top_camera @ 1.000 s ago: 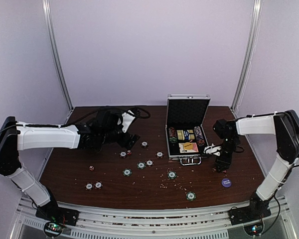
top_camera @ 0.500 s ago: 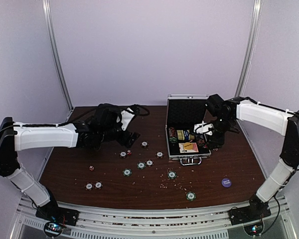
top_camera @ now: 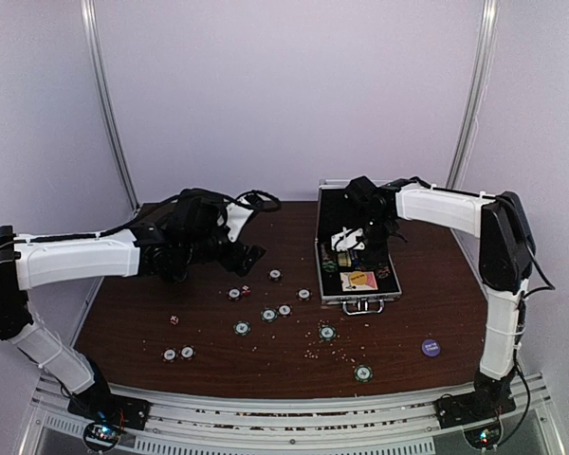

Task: Pack up texas hold em set
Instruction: Place the all-in button in the poker case.

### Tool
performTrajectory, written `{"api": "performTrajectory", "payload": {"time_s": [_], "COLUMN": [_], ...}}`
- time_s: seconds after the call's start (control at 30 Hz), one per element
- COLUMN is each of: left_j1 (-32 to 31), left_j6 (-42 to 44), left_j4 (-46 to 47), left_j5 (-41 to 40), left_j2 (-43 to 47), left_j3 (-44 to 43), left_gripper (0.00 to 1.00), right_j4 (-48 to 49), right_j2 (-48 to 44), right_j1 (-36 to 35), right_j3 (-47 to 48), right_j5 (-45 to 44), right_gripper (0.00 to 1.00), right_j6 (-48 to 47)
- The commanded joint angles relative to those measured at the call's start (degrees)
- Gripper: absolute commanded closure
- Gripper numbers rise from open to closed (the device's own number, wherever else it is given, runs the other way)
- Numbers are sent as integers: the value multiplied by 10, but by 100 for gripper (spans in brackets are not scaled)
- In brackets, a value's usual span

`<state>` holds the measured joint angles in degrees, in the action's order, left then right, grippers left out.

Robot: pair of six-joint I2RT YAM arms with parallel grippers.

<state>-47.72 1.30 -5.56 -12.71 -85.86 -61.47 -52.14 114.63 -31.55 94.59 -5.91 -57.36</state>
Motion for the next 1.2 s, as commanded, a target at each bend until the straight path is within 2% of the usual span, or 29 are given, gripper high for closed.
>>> {"api": "performTrajectory", "payload": {"time_s": [0.0, 0.43, 0.87, 1.07, 1.17], "left_j1": [-1, -1, -1, -1, -1], "left_j6": [-9, -10, -4, -4, -4], "left_j4": [-3, -17, -23, -24, -25], "left_j5": [24, 31, 29, 32, 33], "left_j2": [15, 23, 29, 26, 27], "left_j3": [-15, -22, -22, -22, -22], "left_gripper": [7, 9, 9, 9, 9], "right_j4": [32, 88, 90, 94, 93], "right_j2": [23, 88, 117, 118, 115], "right_j1": [-7, -6, 3, 4, 4], "right_j3": [47, 84, 92, 88, 86], "right_j5": [-32, -53, -60, -61, -59], "right_gripper": [46, 45, 43, 31, 29], "right_j6": [-33, -40, -31, -28, -27]}}
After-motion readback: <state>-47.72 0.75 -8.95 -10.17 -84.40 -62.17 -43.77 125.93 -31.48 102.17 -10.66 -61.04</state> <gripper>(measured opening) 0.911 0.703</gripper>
